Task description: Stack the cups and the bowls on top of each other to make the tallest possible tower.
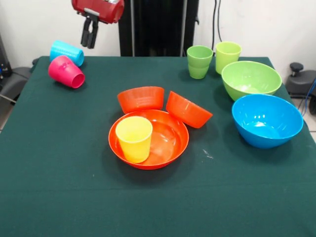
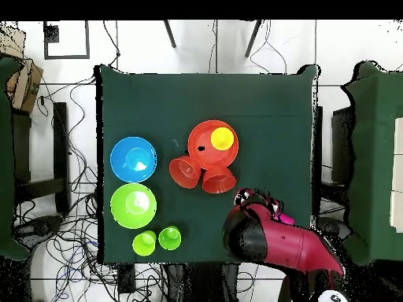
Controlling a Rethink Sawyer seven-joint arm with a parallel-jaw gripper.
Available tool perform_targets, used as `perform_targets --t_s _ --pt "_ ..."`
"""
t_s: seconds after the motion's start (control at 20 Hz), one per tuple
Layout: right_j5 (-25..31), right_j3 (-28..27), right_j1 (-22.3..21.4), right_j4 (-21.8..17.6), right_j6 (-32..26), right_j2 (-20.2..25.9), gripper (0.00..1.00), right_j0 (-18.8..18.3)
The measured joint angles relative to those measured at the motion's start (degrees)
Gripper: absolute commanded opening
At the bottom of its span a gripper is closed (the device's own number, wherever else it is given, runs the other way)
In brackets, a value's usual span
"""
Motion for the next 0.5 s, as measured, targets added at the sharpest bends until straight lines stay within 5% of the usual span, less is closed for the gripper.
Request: perform_targets --t_s 0.05,0.25,0.3,0.5 --pt "0.01 0.59 -0.15 -0.01 0.0 0.02 1.0 0.16" --pt "0.0 1.51 -0.55 -0.01 0.0 0.87 1.0 -0.52" --pt "0.01 3.26 -1.44 0.01 0.0 4.44 0.0 -3.87" --pt "-0.01 4.25 -1.71 0.02 0.0 6.84 0.0 -6.13"
